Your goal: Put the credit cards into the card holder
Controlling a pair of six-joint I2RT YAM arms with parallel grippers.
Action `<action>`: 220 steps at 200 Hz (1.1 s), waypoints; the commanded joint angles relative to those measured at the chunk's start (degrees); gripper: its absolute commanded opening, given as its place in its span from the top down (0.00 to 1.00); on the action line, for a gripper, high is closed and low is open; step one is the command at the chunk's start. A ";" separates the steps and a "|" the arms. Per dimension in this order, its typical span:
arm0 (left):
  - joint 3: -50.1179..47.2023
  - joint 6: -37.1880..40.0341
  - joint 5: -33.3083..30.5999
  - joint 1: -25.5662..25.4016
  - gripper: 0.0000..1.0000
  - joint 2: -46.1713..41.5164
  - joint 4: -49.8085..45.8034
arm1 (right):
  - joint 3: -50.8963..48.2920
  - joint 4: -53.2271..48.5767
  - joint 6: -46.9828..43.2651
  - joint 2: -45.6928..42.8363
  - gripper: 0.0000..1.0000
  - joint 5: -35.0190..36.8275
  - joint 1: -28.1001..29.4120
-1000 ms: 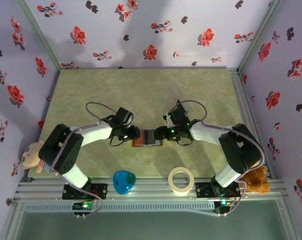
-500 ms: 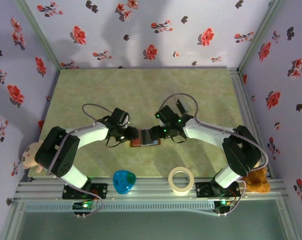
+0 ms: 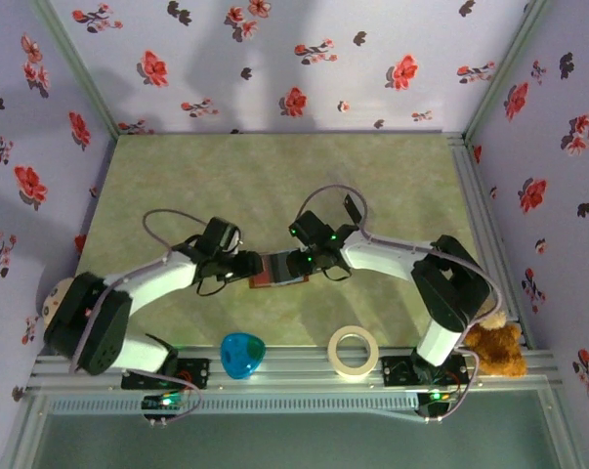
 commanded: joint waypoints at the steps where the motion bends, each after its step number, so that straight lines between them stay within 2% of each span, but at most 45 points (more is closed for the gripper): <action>1: -2.94 -1.11 -2.23 1.27 0.47 -5.87 1.05 | 2.07 1.41 -0.66 2.40 0.57 0.24 0.42; 32: -4.44 0.17 -0.49 3.12 0.44 -4.98 1.10 | 1.54 1.92 -0.44 4.41 0.61 1.42 0.28; 76: -5.03 -0.56 7.51 3.23 0.44 3.16 11.09 | 0.45 3.21 0.13 5.78 0.63 -0.33 0.16; 131: -4.80 0.25 11.50 3.20 0.67 5.77 16.82 | -1.86 5.65 0.20 4.23 0.64 -2.51 0.11; 151: -4.67 0.71 12.10 3.27 0.82 6.30 17.12 | -1.96 5.39 -0.33 3.24 0.63 -2.19 0.07; 175: -4.26 1.39 12.37 3.25 1.00 7.42 16.41 | -1.70 4.80 -2.14 1.27 0.50 -0.57 0.10; 220: -3.96 1.26 12.58 3.29 1.00 7.16 15.03 | 1.53 0.60 -4.92 -1.03 0.23 4.06 0.63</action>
